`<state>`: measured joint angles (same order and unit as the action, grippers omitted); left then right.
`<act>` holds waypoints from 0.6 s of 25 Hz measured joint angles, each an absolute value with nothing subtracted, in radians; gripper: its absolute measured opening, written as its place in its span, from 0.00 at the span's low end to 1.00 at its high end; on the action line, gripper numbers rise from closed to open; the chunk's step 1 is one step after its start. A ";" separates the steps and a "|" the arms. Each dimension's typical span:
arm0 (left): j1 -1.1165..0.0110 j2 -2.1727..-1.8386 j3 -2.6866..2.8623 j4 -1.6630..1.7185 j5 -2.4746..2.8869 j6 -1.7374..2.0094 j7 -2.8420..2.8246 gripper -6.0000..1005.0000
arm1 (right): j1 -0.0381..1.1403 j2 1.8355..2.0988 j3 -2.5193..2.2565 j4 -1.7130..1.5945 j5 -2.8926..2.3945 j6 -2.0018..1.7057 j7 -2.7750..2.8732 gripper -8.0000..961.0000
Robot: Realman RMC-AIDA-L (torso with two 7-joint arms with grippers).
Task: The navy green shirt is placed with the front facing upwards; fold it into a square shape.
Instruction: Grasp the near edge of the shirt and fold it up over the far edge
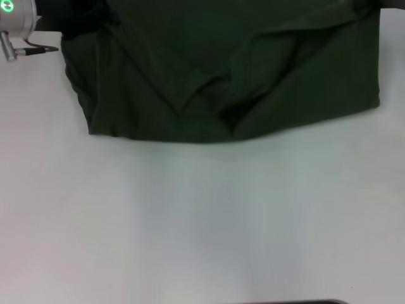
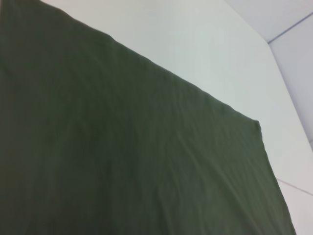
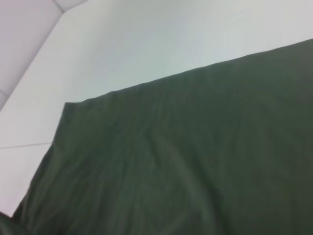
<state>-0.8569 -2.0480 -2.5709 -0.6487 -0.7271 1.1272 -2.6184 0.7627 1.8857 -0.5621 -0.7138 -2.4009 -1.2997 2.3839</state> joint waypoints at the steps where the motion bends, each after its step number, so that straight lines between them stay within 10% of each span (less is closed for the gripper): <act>1: -0.857 -2.046 -2.571 -0.648 -0.727 1.119 -2.621 0.04 | 0.761 1.888 -0.564 -0.713 -2.401 -1.283 2.384 0.02; 15: -0.899 -2.059 -2.525 -0.636 -0.730 0.994 -2.627 0.04 | 0.767 1.933 -0.572 -0.704 -2.391 -1.130 2.364 0.02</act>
